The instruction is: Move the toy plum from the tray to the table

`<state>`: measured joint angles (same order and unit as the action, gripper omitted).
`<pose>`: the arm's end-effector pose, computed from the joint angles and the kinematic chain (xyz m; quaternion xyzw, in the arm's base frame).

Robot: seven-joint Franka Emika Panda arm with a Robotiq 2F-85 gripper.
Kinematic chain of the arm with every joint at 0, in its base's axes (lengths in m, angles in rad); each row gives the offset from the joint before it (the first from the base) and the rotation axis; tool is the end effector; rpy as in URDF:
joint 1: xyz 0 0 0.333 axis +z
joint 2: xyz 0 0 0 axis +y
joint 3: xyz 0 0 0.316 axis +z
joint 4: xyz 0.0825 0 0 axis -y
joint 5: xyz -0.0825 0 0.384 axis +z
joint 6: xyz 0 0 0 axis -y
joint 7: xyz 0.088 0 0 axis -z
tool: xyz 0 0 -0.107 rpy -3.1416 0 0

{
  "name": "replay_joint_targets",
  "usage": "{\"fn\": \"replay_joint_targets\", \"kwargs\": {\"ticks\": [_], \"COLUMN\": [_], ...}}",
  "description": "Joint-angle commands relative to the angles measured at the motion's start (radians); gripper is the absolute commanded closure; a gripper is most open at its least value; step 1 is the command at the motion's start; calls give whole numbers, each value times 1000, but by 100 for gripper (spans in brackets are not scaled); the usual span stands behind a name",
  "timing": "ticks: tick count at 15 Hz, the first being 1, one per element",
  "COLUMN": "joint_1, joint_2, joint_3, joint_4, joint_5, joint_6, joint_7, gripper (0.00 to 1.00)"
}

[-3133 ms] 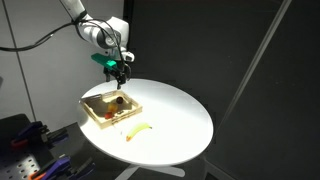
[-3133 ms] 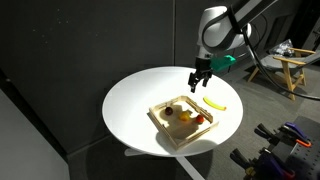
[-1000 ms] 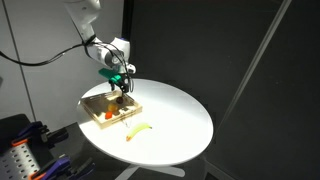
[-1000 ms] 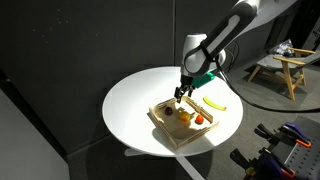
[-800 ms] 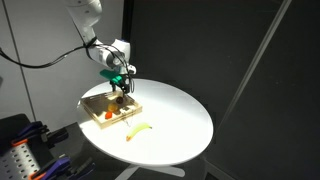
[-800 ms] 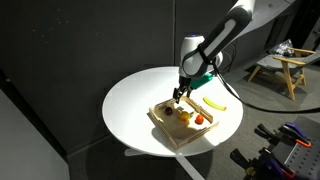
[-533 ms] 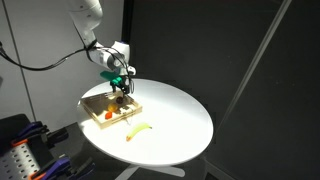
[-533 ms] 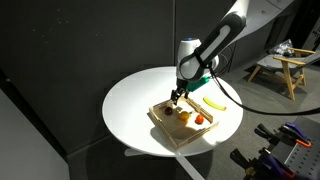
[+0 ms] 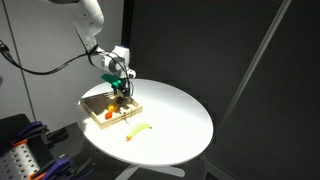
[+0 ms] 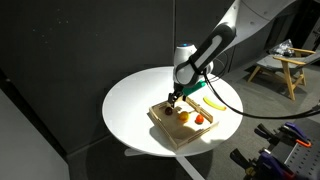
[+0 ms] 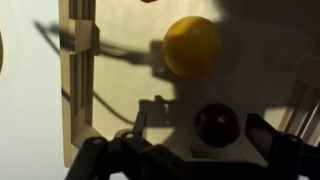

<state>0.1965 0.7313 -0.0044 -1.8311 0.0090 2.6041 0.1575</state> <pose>0.6322 0.1229 0.1337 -0.9997 -0.0141 -0.0204 0.0045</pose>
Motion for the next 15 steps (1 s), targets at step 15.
{"fn": "replay_joint_targets", "kwargs": {"ticks": [15], "joint_1": [40], "joint_2": [123], "joint_3": [-29], "joint_4": [225], "joint_5": [-20], "joint_6": [-132], "joint_7": [100], "gripper": [0]}}
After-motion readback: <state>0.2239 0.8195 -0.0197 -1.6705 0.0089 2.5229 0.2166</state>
